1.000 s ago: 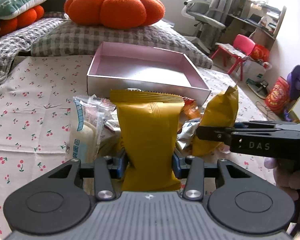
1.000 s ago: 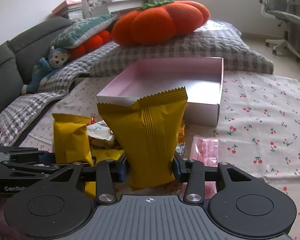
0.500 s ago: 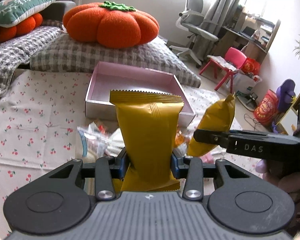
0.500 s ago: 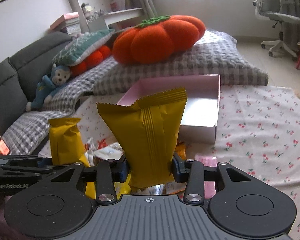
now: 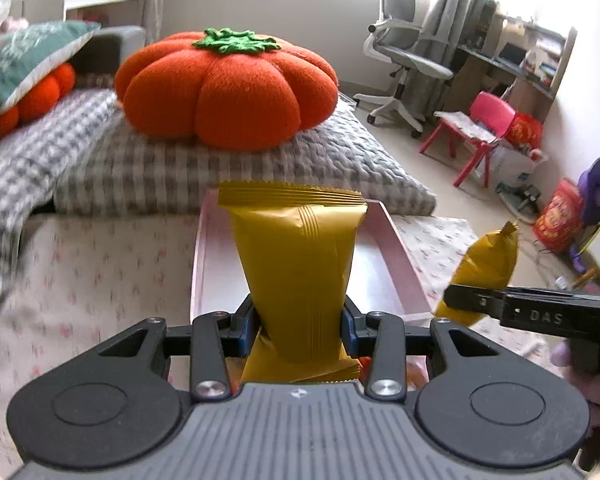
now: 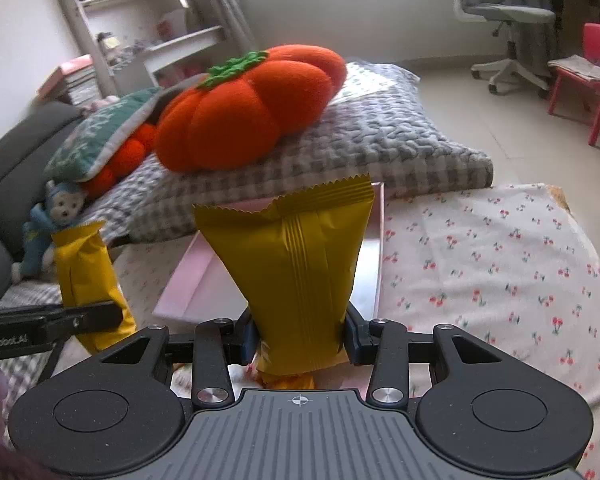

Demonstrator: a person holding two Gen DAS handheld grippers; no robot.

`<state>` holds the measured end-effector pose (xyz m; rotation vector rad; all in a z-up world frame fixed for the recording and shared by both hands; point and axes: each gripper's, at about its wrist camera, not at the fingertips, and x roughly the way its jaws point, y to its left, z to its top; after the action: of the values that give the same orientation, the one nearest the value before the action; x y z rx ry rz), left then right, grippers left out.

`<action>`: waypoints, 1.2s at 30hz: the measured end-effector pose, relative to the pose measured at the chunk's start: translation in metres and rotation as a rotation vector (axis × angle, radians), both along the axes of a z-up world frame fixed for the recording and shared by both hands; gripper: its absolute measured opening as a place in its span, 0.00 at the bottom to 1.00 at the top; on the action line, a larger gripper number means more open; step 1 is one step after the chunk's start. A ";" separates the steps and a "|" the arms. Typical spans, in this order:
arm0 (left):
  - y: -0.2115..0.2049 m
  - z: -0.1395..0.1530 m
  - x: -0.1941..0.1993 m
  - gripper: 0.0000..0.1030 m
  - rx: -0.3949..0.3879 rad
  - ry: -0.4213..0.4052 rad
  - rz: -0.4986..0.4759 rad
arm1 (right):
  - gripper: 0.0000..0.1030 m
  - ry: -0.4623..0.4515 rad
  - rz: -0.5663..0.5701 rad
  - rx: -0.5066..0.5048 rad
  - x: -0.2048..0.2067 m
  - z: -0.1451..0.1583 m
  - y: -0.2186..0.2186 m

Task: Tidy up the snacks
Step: 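Carry both yellow pouches into the pink box and open both tools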

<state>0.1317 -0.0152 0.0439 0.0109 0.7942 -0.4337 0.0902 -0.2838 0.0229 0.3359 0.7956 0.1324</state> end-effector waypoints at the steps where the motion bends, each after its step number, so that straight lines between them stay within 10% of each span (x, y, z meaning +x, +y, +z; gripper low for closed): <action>1: -0.005 -0.003 0.007 0.36 0.022 -0.009 -0.007 | 0.39 0.002 -0.005 -0.007 0.004 -0.001 0.001; 15: -0.026 -0.049 0.067 0.36 0.177 0.026 0.010 | 0.39 0.074 -0.012 -0.073 0.068 -0.028 0.012; 36: -0.006 -0.065 0.072 0.33 0.154 0.239 0.042 | 0.39 0.277 0.023 -0.124 0.100 -0.063 0.035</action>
<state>0.2039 -0.0214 -0.0207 0.0866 1.0603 -0.3367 0.1907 -0.2491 -0.0403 0.2306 1.0767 0.0577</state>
